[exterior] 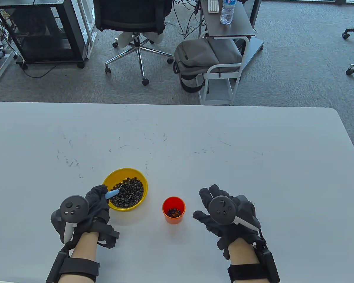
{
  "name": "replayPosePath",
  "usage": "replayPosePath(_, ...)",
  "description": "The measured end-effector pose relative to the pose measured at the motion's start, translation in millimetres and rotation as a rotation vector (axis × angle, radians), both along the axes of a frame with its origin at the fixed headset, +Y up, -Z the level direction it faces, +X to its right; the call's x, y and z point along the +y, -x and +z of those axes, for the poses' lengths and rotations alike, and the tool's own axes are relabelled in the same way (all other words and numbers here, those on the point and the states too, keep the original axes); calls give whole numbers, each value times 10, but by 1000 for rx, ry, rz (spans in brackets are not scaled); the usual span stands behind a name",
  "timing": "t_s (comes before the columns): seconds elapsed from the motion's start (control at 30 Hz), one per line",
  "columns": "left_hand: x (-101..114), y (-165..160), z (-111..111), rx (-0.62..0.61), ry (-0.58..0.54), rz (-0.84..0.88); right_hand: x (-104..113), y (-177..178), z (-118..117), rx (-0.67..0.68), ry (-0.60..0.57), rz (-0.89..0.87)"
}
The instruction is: Scoop coffee beans into a cup using a baby spoon
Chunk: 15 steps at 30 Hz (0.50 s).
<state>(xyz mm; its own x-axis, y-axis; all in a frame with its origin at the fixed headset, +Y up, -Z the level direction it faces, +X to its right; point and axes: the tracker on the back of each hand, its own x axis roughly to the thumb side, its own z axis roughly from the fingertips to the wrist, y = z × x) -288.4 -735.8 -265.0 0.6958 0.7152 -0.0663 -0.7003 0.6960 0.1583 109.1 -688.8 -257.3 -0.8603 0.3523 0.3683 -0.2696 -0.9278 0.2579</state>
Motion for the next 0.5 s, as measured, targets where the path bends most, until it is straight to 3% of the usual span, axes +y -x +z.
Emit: replayPosePath(0.5,-20,34,12,65,106,81,-8,6,-3,3,20,-1)
